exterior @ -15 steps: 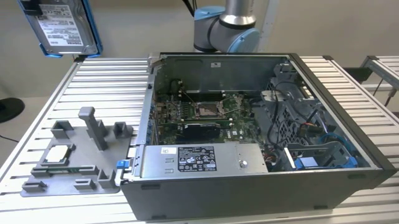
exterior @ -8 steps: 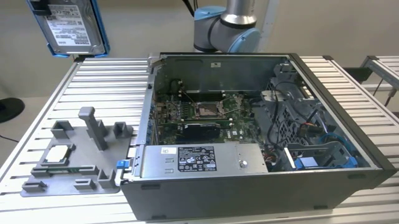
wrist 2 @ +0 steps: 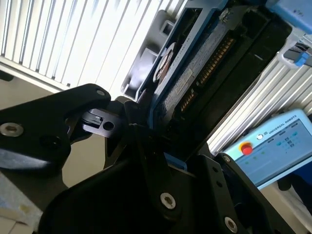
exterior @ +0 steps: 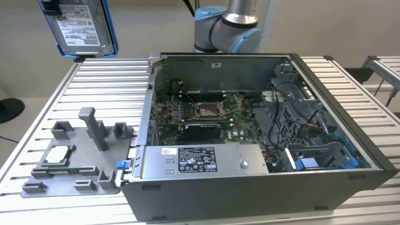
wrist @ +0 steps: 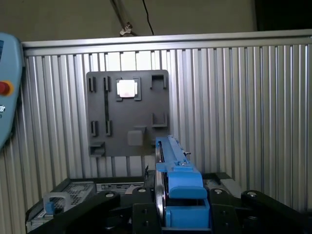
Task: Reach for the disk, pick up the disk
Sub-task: 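Pick up the disk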
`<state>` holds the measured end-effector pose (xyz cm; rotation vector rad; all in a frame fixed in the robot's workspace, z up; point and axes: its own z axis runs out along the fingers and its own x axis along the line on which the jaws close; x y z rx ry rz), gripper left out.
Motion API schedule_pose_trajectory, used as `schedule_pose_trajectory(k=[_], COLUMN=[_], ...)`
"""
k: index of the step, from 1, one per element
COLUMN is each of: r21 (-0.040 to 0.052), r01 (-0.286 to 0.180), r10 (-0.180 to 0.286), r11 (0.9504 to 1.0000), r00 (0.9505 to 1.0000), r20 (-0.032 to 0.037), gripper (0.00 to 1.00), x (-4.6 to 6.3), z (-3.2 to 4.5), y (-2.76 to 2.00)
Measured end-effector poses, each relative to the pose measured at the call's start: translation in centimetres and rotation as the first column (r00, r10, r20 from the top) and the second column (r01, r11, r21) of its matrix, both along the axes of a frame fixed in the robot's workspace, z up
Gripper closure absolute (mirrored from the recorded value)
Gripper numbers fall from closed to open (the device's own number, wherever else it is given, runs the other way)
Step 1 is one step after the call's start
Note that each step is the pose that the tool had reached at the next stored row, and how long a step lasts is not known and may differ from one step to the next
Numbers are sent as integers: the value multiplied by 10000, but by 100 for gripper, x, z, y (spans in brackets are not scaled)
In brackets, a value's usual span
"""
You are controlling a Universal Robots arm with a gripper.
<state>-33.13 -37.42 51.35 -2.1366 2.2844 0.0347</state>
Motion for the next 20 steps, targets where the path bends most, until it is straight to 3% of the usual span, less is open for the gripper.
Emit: schedule_pose_trajectory(k=[20], r21=[-1], r01=[-3], r10=[3], r11=[10000], r00=[10000], r20=[-1], gripper=[100], x=[487], z=[-1], y=[0])
